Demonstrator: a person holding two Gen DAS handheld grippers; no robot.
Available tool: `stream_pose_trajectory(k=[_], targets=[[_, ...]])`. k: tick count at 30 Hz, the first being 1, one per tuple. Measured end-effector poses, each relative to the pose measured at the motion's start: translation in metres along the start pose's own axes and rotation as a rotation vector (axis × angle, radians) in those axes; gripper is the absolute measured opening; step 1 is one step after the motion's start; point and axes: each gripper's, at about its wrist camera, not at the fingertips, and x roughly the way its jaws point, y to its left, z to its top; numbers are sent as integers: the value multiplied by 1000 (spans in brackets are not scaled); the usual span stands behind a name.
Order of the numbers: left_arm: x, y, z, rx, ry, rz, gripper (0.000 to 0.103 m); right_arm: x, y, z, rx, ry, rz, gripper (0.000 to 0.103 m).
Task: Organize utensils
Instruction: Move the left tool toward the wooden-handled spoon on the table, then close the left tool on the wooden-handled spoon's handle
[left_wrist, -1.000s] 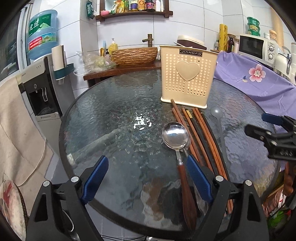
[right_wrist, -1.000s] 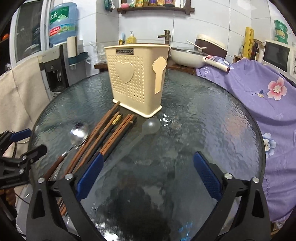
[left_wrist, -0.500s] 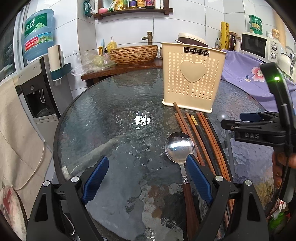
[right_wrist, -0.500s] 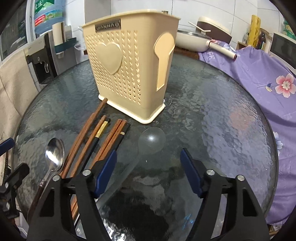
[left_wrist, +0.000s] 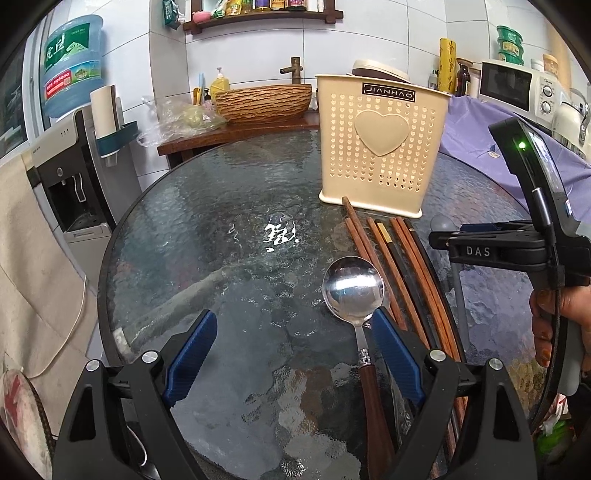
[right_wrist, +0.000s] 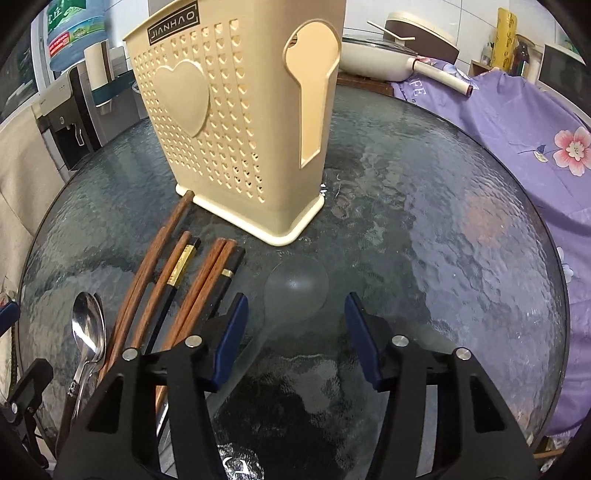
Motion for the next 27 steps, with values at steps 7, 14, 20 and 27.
stream_pose_trajectory(k=[7, 14, 20, 27], targets=[[5, -6, 2, 16, 6, -10, 84, 4, 3, 9, -18, -10, 8, 37], [16, -18, 10, 42, 21, -36, 82, 3, -1, 7, -28, -11, 31, 37], [30, -23, 19, 40, 53, -59, 81, -3, -3, 0, -32, -10, 59, 37], [47, -28, 25, 41, 100, -49, 73, -15, 1, -4, -56, -31, 72, 37]])
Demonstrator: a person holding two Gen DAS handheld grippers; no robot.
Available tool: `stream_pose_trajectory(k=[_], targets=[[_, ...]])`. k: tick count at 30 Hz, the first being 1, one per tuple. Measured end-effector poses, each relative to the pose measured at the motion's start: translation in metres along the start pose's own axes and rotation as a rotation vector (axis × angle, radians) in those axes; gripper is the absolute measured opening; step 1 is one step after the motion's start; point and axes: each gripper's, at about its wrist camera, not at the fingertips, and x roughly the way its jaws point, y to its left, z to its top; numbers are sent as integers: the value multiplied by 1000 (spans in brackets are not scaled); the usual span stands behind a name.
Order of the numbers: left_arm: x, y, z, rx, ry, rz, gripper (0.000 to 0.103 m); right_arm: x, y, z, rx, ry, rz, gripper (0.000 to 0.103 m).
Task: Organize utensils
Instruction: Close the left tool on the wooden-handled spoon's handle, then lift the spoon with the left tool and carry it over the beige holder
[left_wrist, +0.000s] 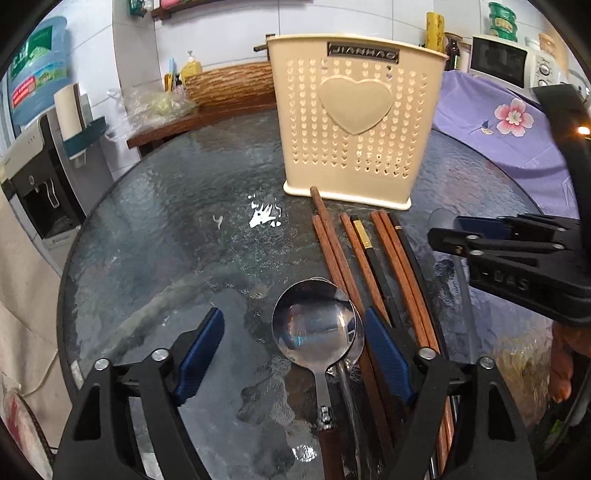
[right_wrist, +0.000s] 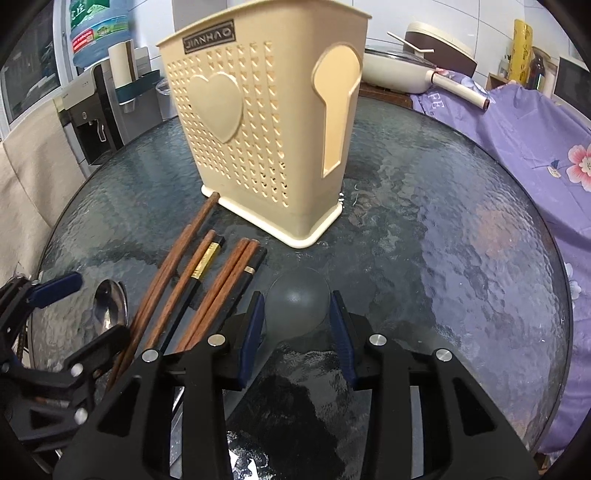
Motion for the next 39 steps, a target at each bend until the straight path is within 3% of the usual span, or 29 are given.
stream_pose_trajectory(k=[7, 17, 30, 39], targets=[[3, 1, 1, -27, 15, -33, 59, -3, 2, -2, -4, 1, 23, 37], [2, -1, 1, -43, 9, -52, 46, -5, 4, -5, -8, -2, 24, 37], [-9, 3, 4, -55, -17, -53, 45, -17, 5, -4, -14, -35, 31, 37], [-34, 13, 13, -76, -97, -103, 45, -45, -2, 0, 4, -138, 83, 37]])
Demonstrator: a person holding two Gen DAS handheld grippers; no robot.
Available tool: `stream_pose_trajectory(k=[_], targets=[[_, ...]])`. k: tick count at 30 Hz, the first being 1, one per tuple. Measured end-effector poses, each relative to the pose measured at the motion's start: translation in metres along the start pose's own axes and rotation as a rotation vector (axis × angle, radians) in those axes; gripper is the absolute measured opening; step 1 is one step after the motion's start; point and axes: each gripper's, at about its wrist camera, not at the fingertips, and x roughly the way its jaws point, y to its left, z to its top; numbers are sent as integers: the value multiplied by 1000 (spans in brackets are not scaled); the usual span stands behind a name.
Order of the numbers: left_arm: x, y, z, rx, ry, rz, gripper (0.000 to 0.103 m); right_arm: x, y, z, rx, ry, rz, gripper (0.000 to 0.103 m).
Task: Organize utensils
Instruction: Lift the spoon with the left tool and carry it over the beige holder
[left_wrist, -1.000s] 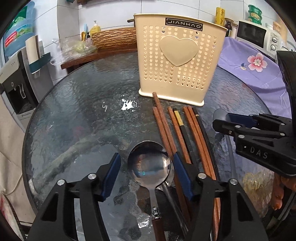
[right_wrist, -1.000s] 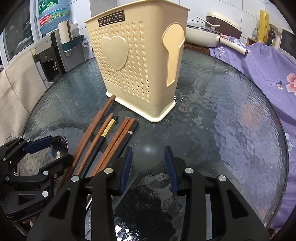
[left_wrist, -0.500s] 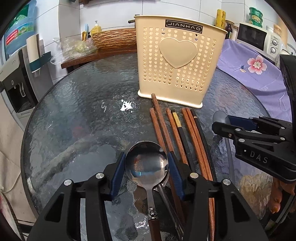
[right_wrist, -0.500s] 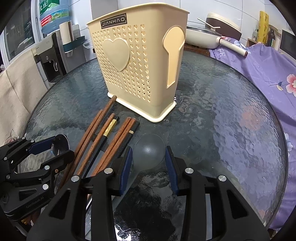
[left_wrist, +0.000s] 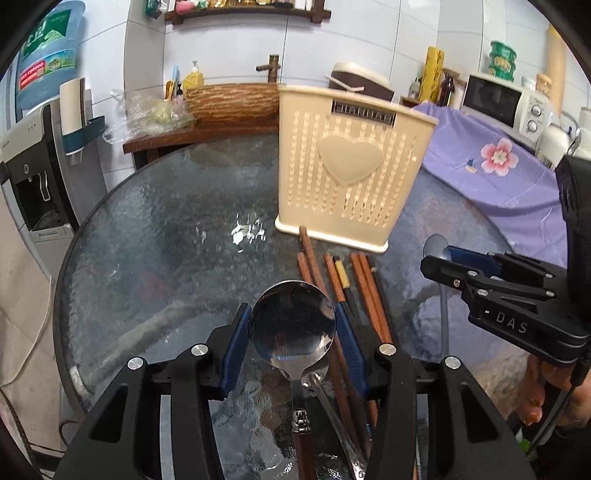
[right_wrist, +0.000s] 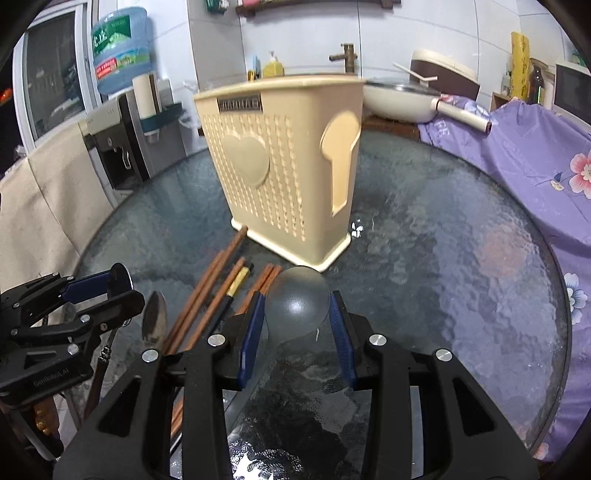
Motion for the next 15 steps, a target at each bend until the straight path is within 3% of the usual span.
stream_pose_trajectory(k=[15], targets=[[-37, 5, 24, -19, -107, -66, 45, -40, 1, 10, -42, -95, 57, 37]])
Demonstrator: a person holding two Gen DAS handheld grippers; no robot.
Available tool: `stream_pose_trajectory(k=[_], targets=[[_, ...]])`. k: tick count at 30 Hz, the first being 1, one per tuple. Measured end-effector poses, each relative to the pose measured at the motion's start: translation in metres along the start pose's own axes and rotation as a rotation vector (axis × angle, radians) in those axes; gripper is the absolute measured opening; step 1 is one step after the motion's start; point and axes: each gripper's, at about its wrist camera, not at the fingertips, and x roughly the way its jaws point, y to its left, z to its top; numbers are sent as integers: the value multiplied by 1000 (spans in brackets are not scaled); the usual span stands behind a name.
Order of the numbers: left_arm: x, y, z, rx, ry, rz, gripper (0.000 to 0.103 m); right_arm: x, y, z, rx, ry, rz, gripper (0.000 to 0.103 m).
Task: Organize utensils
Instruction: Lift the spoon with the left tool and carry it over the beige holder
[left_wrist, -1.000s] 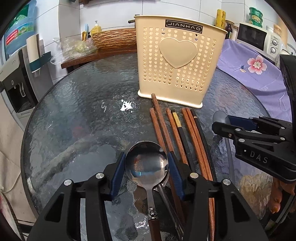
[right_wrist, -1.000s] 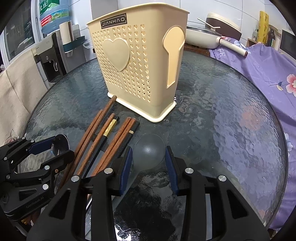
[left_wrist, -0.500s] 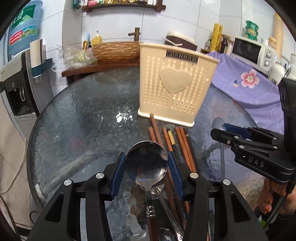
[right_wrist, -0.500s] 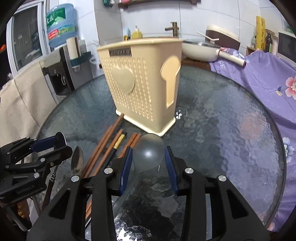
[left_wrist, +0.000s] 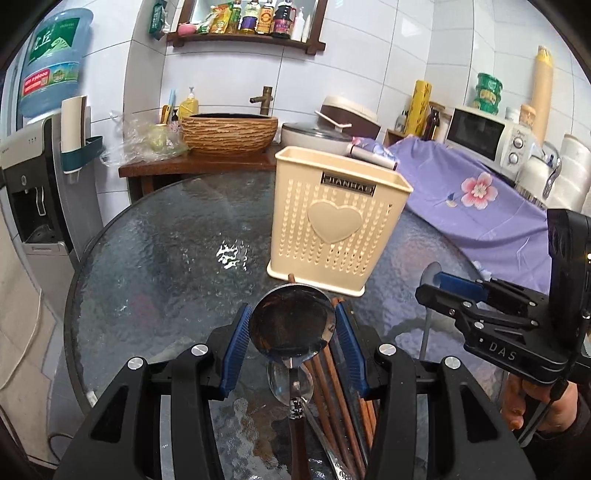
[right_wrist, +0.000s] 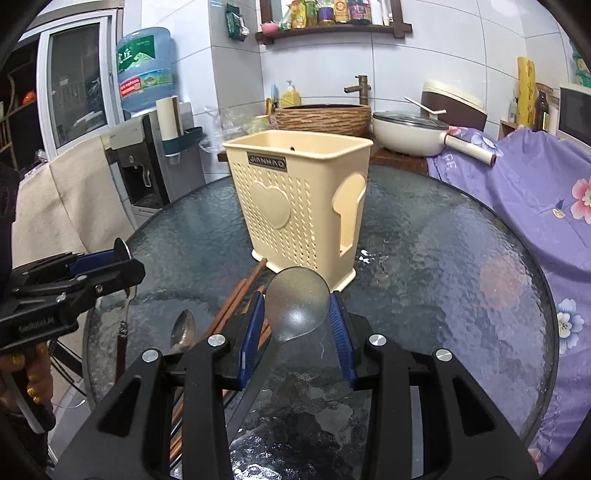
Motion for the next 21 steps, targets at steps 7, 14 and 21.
stream_pose_trajectory(k=[7, 14, 21], targets=[[-12, -5, 7, 23, -36, -9, 45, -16, 5, 7, -33, -29, 18, 37], [-20, -8, 14, 26, -61, -14, 45, -25, 10, 11, -60, -42, 29, 37], [-24, -11, 20, 35, -77, -22, 45, -32, 10, 19, -66, -58, 30, 36]])
